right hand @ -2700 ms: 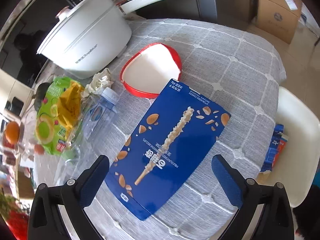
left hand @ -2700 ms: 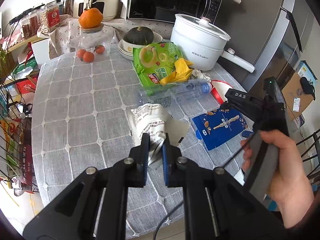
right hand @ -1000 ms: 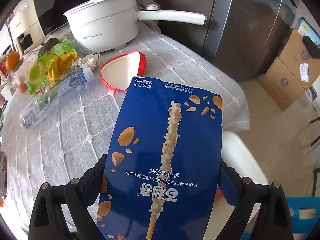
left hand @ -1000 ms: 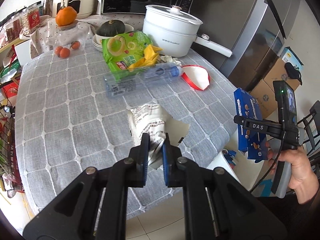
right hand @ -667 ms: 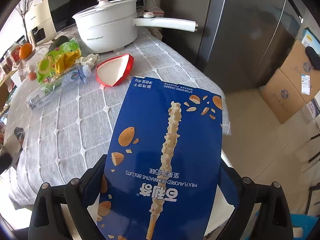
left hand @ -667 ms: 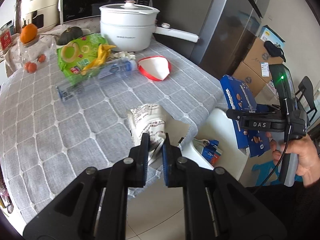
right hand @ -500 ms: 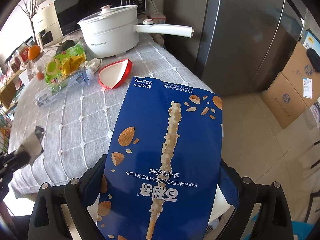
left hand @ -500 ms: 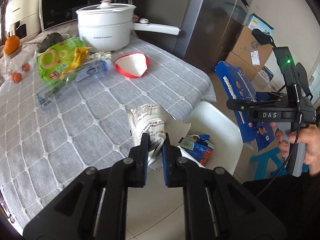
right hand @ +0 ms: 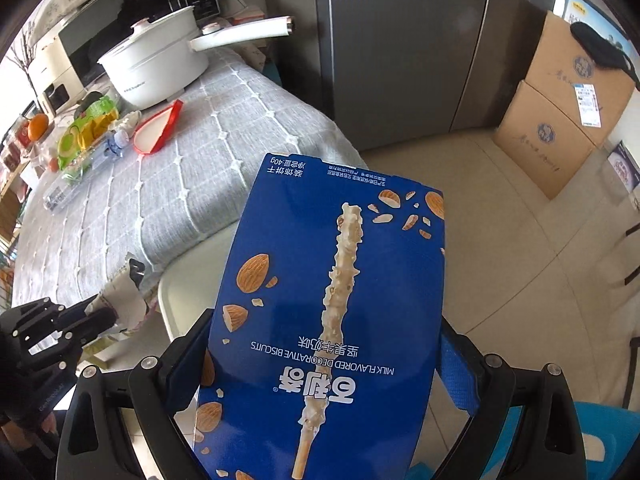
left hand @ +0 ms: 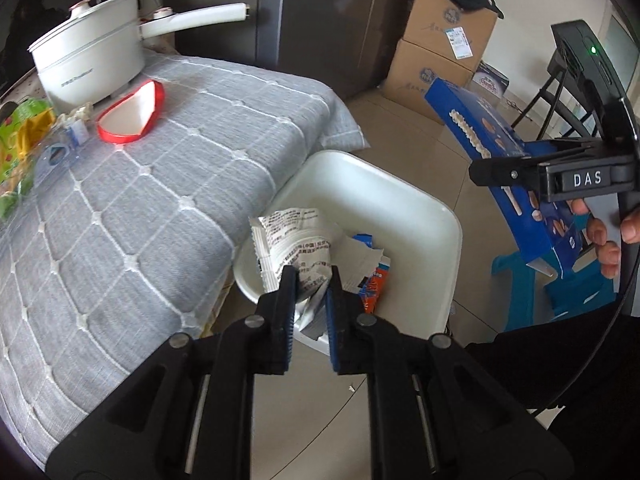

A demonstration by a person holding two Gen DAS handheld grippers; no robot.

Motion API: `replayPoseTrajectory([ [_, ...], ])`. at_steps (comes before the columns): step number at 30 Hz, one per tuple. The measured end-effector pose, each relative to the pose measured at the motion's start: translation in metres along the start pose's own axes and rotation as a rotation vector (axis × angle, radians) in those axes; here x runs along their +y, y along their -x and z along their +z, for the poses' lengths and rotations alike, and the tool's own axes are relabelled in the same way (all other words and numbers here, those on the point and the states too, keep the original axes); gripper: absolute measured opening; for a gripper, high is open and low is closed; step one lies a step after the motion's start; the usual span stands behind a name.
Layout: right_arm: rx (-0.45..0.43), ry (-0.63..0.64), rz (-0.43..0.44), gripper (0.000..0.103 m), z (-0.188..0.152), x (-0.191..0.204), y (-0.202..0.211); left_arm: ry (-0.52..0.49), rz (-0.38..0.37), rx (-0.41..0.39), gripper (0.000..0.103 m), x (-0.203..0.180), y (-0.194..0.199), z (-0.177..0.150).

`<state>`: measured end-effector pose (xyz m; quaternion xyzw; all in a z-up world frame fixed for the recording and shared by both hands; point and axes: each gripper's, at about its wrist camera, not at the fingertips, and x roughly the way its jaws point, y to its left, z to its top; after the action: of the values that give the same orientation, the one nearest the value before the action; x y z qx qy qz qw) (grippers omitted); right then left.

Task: Collect trash
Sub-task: 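Carry the white wrapper and blue biscuit box over the white bin, then open the left gripper over the bin, then open the right gripper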

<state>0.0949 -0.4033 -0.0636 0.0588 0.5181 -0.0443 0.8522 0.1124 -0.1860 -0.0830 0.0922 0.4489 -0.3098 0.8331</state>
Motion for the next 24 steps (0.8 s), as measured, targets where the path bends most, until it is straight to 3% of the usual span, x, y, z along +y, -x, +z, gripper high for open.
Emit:
replayPoseTrajectory([
  [5,0.021,-0.026,-0.012,0.099,-0.003,-0.017,-0.006,-0.037,0.032,0.000,0.032,-0.007,-0.018,0.001],
  [9,0.024,-0.032,-0.011,0.099,-0.003,-0.021,-0.007,-0.021,0.079,-0.005,0.077,-0.003,-0.017,0.000],
  [15,0.039,-0.007,-0.003,0.099,-0.001,-0.010,-0.014,0.027,0.176,0.018,0.100,0.012,-0.007,-0.004],
  [19,0.066,0.009,0.012,0.099,-0.001,-0.001,-0.020,0.040,0.230,0.028,0.102,0.024,0.003,-0.009],
  [24,0.094,0.022,0.024,0.099,0.003,0.016,-0.031,0.072,0.243,0.046,0.102,0.036,0.013,-0.017],
])
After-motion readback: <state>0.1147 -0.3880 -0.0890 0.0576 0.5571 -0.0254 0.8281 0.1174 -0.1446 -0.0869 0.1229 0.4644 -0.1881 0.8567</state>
